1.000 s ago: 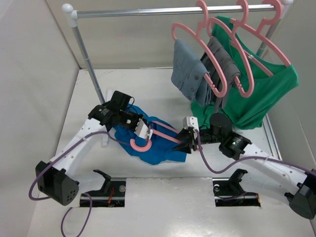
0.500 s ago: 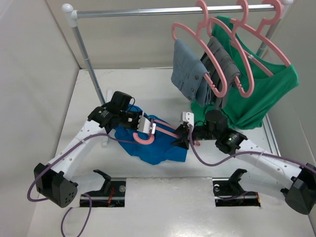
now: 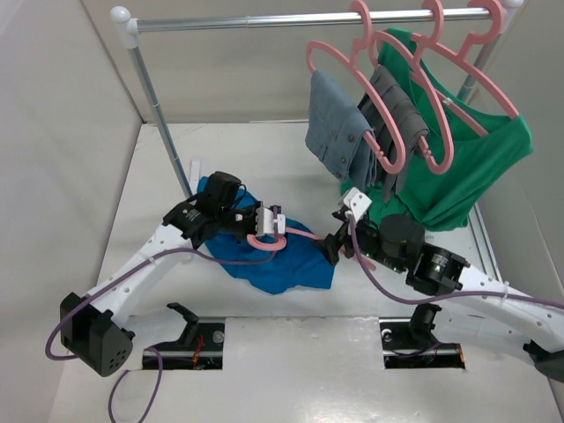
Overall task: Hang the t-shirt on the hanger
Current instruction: Place tshirt on hanger
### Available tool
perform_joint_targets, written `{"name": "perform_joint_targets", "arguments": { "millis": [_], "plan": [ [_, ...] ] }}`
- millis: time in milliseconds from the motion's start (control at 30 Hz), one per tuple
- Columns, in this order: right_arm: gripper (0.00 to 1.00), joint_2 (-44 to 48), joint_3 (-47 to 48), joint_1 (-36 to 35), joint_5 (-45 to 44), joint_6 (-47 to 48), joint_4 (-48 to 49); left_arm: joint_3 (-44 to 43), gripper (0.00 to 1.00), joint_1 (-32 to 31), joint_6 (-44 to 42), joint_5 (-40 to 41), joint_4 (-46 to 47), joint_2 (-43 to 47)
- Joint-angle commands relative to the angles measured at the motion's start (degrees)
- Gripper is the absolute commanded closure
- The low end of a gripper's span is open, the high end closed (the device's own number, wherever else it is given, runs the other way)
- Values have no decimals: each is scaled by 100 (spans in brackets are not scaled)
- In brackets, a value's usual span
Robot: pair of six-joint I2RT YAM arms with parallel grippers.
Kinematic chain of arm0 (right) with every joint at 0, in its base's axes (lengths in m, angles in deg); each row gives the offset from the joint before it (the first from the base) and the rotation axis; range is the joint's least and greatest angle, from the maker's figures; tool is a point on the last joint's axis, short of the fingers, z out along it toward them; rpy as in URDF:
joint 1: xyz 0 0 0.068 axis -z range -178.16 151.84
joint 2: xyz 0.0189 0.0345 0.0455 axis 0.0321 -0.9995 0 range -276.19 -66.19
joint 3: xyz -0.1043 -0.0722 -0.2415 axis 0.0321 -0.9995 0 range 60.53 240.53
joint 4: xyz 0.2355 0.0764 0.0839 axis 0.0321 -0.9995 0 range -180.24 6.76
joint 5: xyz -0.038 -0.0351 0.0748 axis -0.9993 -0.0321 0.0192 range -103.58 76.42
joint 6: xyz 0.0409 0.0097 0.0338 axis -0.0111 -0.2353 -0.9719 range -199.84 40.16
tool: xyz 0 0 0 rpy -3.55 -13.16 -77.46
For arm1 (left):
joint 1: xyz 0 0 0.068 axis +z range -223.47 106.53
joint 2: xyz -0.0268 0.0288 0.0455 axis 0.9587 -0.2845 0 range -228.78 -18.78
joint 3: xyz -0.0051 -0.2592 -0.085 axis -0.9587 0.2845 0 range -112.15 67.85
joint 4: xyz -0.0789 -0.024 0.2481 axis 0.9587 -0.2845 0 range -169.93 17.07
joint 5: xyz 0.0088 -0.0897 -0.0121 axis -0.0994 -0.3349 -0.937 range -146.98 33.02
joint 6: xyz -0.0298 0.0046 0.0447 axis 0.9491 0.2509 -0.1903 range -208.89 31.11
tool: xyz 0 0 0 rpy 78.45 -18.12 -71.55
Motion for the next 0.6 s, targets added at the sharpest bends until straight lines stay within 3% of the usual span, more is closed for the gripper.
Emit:
{"name": "perform_joint_targets", "arguments": {
  "millis": [0, 67, 133, 267, 467, 533, 567],
  "plan": [
    [13, 176, 446, -575, -2864, -1118, -607, 164, 100, 207, 850, -10, 107, 200],
    [13, -43, 744, -1346, -3711, -1321, -967, 164, 100, 260, 850, -9, 107, 200],
    [10, -184, 999, -1675, -4641, -1489, -1407, 164, 100, 261, 667, -61, 55, 200],
    [4, -553, 1650, -1738, -5033, -1103, -1487, 279, 100, 313, 368, 70, -59, 200],
    [2, -729, 1687, -1738, -4078, -531, -1013, 349, 100, 313, 594, 201, 63, 252],
    [6, -729, 1363, -1738, -3488, -836, -1013, 349, 100, 383, 770, 255, 125, 252],
    [8, -729, 1213, -1738, -3417, -1465, -1013, 297, 100, 445, 771, 255, 125, 252]
  ]
}}
